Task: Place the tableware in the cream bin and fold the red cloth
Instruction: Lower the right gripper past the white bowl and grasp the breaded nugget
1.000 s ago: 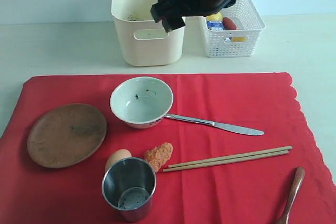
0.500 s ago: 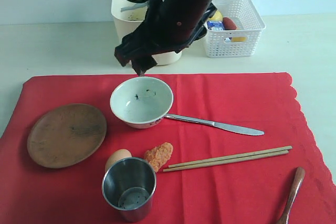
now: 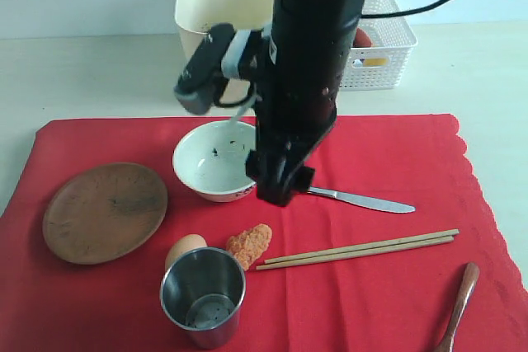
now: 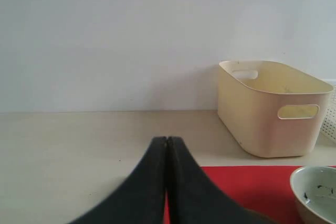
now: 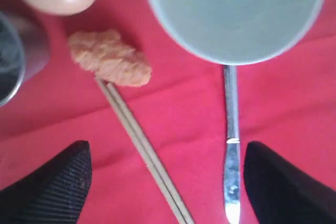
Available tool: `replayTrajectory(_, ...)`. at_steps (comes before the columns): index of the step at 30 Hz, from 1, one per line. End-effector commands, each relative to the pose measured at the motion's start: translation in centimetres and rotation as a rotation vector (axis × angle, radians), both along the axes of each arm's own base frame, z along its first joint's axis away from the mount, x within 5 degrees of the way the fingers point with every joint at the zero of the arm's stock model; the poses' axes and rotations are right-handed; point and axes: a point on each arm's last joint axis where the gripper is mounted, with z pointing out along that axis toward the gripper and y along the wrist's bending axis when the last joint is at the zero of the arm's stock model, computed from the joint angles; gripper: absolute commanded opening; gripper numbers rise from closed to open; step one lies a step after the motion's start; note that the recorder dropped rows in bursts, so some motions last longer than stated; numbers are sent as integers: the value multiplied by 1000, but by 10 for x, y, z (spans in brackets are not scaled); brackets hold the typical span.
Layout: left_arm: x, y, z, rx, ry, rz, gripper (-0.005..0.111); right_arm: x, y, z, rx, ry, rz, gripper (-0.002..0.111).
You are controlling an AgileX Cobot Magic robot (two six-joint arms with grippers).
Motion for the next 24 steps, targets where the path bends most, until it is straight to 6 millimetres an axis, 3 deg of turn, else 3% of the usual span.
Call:
replayTrajectory(1,0,0,-1,-4,1,-6,2,-20,0,-19,57,133,264,76)
replayTrajectory(10,0,0,-1,-4,1,-6,2,-22,5,-42,162,40,480,76)
replayTrajectory(24,0,0,-1,-4,1,-6,2,-13,19,-90,180,89,491,76)
